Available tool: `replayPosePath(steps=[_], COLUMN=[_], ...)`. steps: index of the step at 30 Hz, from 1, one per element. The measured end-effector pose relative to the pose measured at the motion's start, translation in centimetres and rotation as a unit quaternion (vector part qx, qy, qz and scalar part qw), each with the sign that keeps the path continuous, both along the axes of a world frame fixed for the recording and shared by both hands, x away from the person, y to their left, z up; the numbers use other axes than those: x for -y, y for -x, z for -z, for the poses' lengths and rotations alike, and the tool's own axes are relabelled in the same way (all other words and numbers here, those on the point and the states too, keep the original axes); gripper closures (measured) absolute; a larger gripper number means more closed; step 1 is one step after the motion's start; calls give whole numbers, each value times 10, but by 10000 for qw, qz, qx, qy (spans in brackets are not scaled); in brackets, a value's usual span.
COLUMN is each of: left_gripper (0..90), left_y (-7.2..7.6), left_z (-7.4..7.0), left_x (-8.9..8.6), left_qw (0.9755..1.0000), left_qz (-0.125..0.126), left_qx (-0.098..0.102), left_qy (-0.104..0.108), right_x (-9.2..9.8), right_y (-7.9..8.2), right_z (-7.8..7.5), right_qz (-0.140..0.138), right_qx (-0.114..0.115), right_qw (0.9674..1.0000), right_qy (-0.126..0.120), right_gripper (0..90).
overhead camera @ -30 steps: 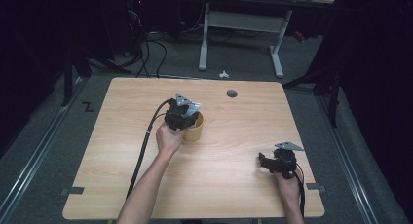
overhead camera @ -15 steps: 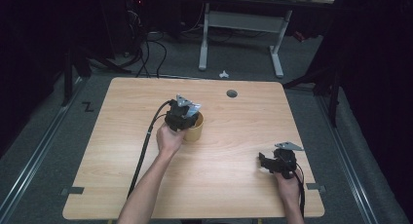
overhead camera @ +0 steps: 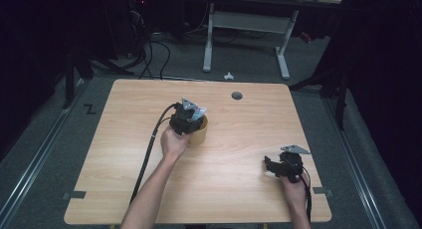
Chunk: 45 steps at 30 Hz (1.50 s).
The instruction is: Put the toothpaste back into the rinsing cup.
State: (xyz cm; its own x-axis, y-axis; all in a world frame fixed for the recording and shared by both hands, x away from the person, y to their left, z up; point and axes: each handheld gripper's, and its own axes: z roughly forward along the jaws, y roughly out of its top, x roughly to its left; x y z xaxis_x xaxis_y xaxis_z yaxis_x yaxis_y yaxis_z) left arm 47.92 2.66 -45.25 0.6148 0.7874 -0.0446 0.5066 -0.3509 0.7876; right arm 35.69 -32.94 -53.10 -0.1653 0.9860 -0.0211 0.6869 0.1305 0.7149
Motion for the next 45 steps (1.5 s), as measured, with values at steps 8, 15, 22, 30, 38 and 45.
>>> replayPosePath(steps=[8, 15, 22, 30, 38, 45], left_gripper=[638, 637, 634, 630, 625, 602], left_y=[0, 0, 1, 1, 3, 3], left_z=[1, 2, 3, 8, 8, 8], left_x=[1, 1, 1, 0, -2, -4], left_qw=[10000, 10000, 10000, 10000, 10000, 9999], left_qz=[9, 24, 19, -15, -24, -61], left_qx=[-1, -13, -25, -70, -76, -85], left_qy=[-6, -43, -68, -34, -29, -8], right_x=[0, 0, 0, 0, 0, 0], right_y=[0, 0, 0, 0, 0, 0], right_z=[0, 0, 0, 0, 0, 0], right_qz=[-7, -8, 0, -2, 1, 3], right_qx=[4, 0, 0, -3, -2, -8], right_qw=[10000, 10000, 10000, 10000, 10000, 10000], right_qy=[5, 4, 0, -2, -5, -1], right_gripper=[207, 207, 207, 207, 207, 207])
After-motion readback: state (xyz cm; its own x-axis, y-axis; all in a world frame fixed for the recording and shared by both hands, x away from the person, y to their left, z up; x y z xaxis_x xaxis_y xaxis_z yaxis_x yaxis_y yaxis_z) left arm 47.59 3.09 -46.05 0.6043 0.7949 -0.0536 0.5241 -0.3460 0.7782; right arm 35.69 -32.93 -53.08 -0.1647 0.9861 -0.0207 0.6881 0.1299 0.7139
